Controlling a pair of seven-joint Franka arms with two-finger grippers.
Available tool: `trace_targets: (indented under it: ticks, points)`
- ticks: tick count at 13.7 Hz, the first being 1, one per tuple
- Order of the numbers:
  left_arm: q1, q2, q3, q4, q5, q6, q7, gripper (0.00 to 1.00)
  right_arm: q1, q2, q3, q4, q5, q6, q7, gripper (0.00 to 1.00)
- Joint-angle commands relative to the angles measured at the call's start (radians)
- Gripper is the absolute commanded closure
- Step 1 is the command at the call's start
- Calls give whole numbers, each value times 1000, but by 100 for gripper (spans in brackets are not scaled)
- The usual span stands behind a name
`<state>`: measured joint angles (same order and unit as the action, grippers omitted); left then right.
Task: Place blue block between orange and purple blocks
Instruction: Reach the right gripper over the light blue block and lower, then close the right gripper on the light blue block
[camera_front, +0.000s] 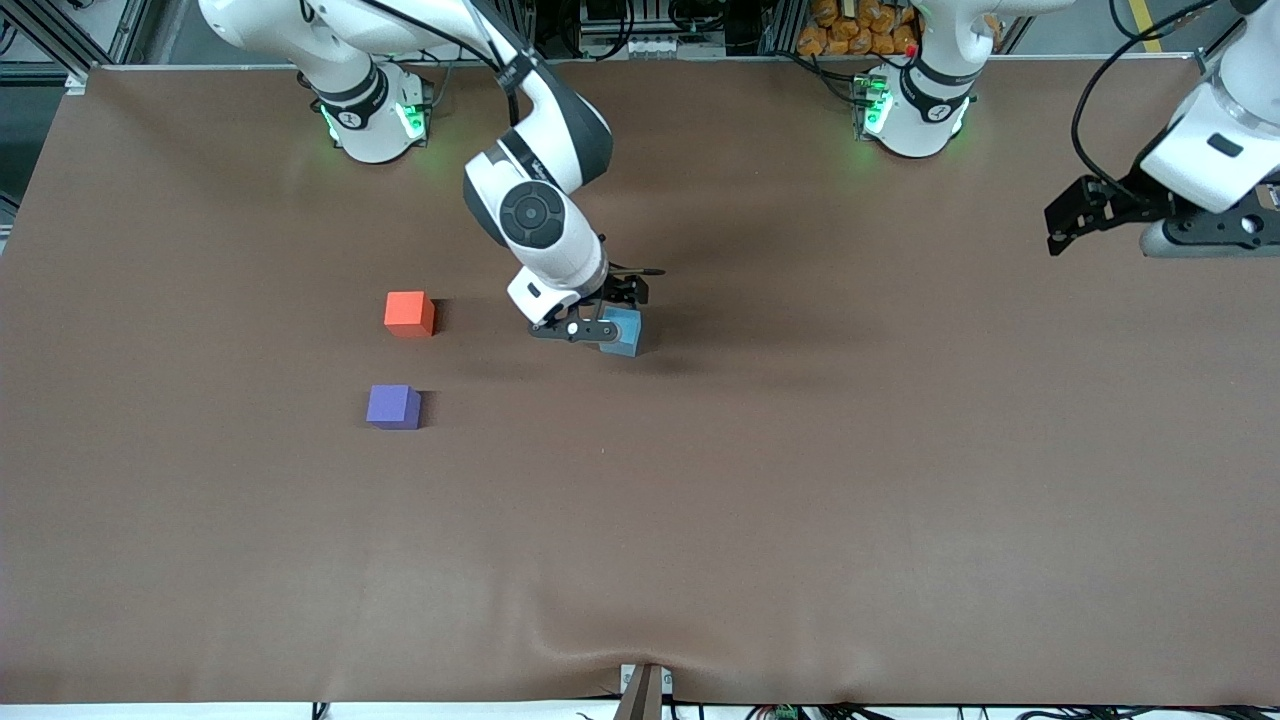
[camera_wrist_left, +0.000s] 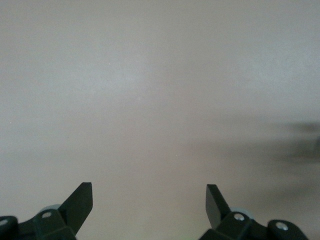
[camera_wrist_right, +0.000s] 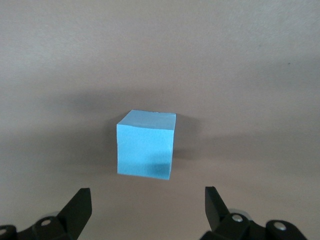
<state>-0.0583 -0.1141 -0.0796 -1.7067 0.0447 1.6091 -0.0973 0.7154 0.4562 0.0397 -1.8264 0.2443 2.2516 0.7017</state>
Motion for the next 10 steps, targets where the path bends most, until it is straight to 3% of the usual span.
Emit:
trace_targets:
  ticks: [1, 5, 10]
  points:
    - [20, 16, 1, 39, -17, -58, 48, 0, 7, 15, -15, -4, -14, 35, 25, 0]
    - [26, 59, 6, 99, -41, -89, 73, 0, 25, 68, -15, 13, -17, 88, 94, 0]
    - [21, 117, 4, 170, -48, -117, 65, 0, 52, 150, -15, 81, -85, 89, 199, 0]
